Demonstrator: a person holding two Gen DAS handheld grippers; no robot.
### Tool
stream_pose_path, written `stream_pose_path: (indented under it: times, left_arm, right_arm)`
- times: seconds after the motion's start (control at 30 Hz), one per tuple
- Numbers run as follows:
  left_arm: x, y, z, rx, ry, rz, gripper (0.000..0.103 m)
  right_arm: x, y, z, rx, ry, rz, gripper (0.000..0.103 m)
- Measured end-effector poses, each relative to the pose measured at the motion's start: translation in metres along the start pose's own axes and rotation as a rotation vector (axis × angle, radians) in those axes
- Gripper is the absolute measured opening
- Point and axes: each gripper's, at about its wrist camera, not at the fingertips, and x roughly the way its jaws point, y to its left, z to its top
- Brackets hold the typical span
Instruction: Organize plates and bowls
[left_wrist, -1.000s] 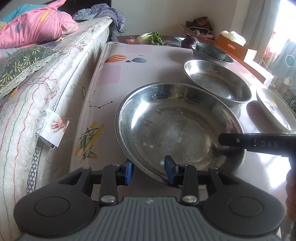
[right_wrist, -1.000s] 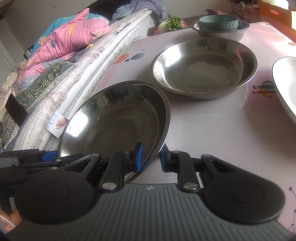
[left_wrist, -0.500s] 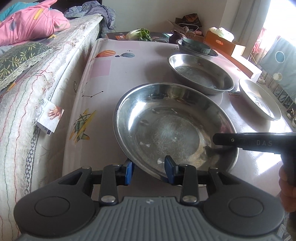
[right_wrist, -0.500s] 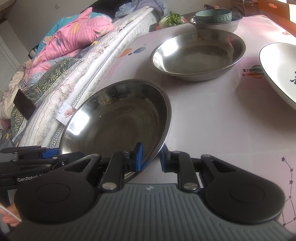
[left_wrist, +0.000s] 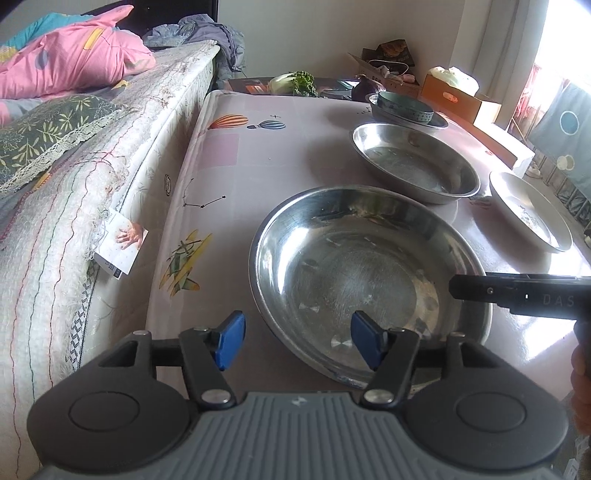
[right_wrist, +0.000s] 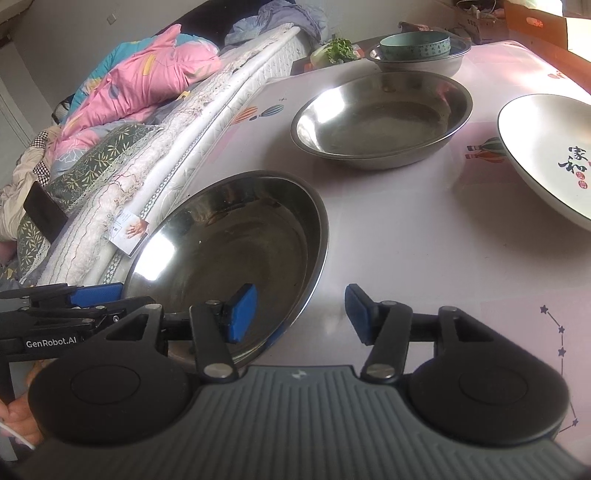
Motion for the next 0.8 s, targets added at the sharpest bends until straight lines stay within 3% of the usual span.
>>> stream_pose_path:
  times: [0.13,0.47,0.8]
  left_arm:
    - [0.0,-0.002,0.001,0.01,-0.02,0.017,0.075]
    - [-0.001,-0.01,0.003,0.038,-0.057,0.046,0.09]
    - [-0.003,-0.007,0.005,0.031,-0.07,0.074,0.098]
  right_arm:
    - [-0.01,-0.002,0.004,-0.01,-0.056,-0.025,0.08]
    - [-0.026,0.004,0.012,-0.062,-0.164,-0.095,0.102]
    - [-0.032,0.026,0.014,-0.19,-0.192,-0.199,0.102]
